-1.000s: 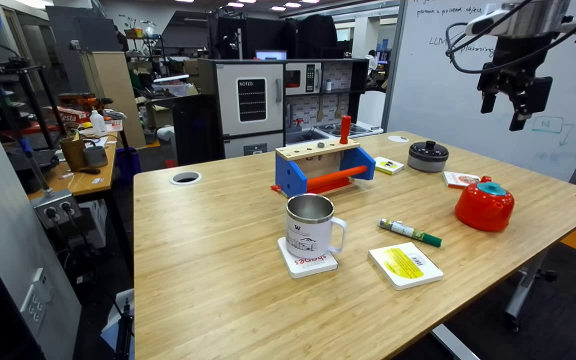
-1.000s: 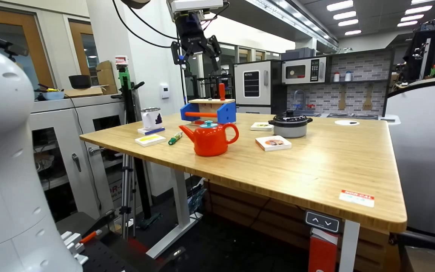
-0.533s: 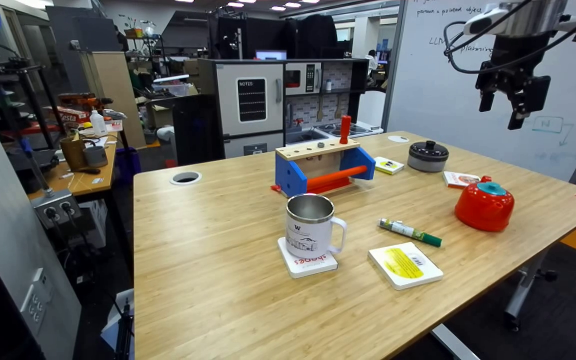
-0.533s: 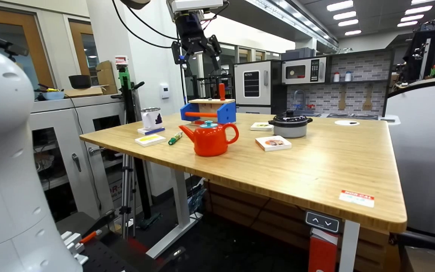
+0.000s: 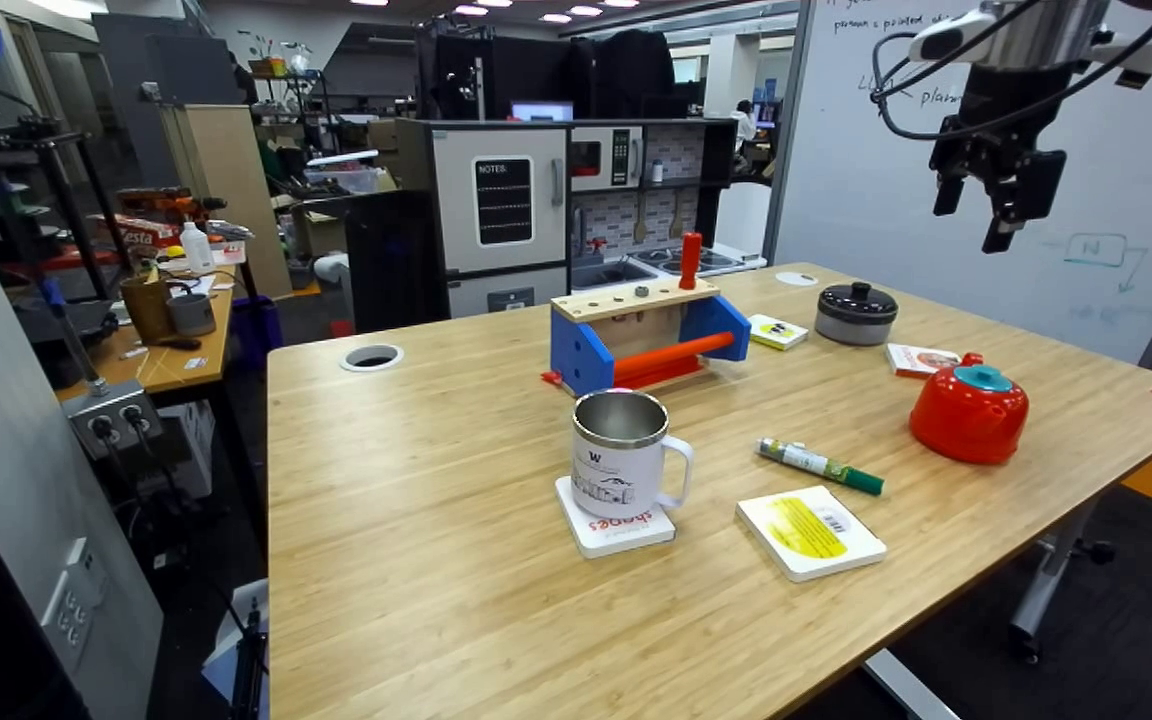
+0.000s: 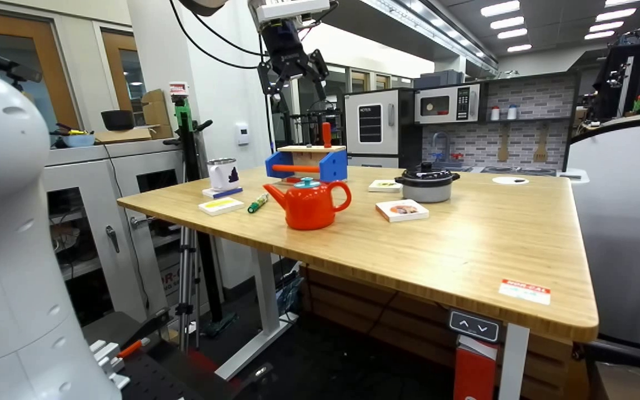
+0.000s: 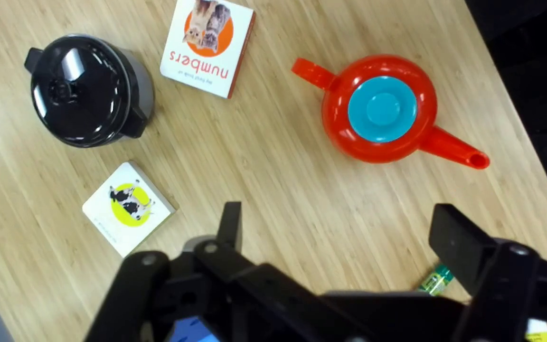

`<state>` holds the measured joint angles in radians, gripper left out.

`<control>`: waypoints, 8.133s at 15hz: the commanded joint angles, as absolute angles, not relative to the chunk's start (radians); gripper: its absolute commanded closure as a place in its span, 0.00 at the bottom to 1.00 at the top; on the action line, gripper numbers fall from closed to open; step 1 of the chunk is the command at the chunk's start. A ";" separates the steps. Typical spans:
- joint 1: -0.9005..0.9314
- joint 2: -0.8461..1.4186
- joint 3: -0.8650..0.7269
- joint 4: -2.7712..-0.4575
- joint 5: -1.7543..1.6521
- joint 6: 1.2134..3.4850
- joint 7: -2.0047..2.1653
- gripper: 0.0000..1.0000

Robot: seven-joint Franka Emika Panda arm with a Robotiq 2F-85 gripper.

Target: Pick up the marker and put it in the cup

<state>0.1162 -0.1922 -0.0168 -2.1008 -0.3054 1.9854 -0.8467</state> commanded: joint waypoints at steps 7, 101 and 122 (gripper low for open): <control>0.163 -0.091 0.120 -2.021 -0.311 2.013 -0.693 0.00; 0.169 0.338 0.168 -1.754 -0.196 1.935 -0.388 0.00; 0.194 0.411 0.193 -1.776 -0.191 1.942 -0.363 0.00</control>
<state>0.1936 0.3907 0.1896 -1.7900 -0.1901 1.9483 -0.3648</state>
